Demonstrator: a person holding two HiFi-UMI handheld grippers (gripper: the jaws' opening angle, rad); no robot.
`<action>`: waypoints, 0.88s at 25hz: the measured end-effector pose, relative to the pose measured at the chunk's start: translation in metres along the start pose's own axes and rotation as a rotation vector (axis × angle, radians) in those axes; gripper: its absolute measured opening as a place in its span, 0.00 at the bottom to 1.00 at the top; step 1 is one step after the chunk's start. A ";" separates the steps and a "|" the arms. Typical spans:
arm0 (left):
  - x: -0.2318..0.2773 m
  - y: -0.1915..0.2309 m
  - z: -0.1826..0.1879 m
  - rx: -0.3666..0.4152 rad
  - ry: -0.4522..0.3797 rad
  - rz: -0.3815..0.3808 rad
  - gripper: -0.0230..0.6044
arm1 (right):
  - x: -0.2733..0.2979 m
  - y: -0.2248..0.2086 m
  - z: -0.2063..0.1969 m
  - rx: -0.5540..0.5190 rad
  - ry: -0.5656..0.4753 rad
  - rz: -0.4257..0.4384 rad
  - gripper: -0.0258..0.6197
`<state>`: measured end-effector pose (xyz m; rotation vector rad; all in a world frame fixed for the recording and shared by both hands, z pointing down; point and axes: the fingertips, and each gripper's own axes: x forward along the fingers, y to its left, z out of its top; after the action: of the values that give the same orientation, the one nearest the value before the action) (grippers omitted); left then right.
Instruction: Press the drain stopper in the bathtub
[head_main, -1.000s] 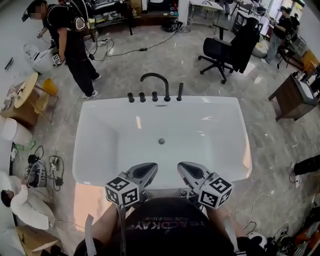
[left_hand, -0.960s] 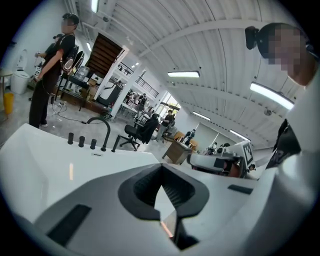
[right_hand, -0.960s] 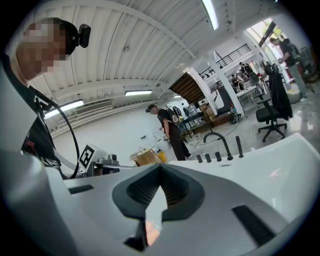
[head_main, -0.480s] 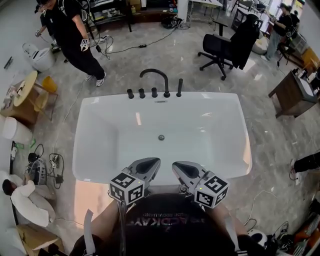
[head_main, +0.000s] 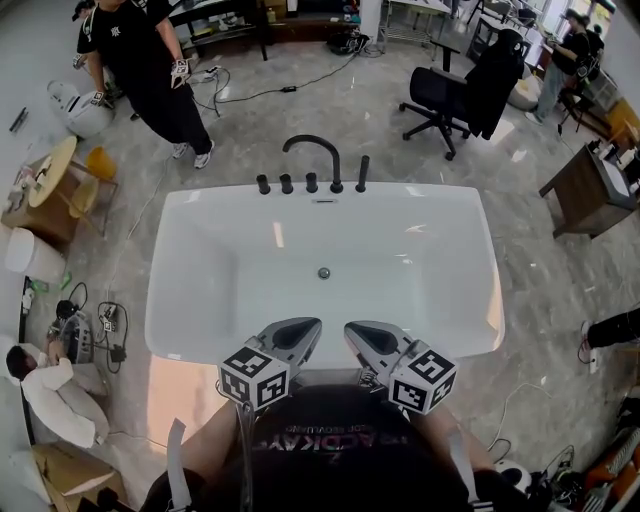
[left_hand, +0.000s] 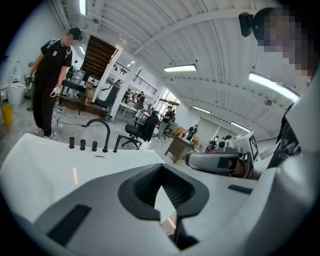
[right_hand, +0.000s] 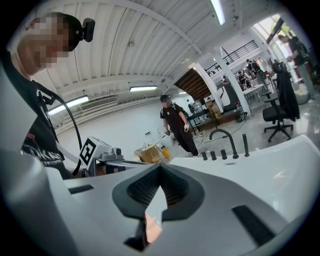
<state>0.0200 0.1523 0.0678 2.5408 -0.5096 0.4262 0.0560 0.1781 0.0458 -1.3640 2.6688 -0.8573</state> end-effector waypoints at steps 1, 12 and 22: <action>0.000 0.000 0.000 0.003 0.001 0.000 0.05 | 0.001 0.000 0.000 0.001 0.001 0.001 0.06; -0.002 0.001 -0.004 0.000 0.005 0.001 0.05 | 0.003 0.003 -0.005 -0.003 0.012 0.011 0.06; -0.002 0.001 -0.004 0.003 0.005 0.001 0.05 | 0.004 0.005 -0.006 -0.010 0.011 0.009 0.06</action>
<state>0.0166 0.1543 0.0705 2.5419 -0.5090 0.4345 0.0485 0.1802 0.0491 -1.3522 2.6885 -0.8541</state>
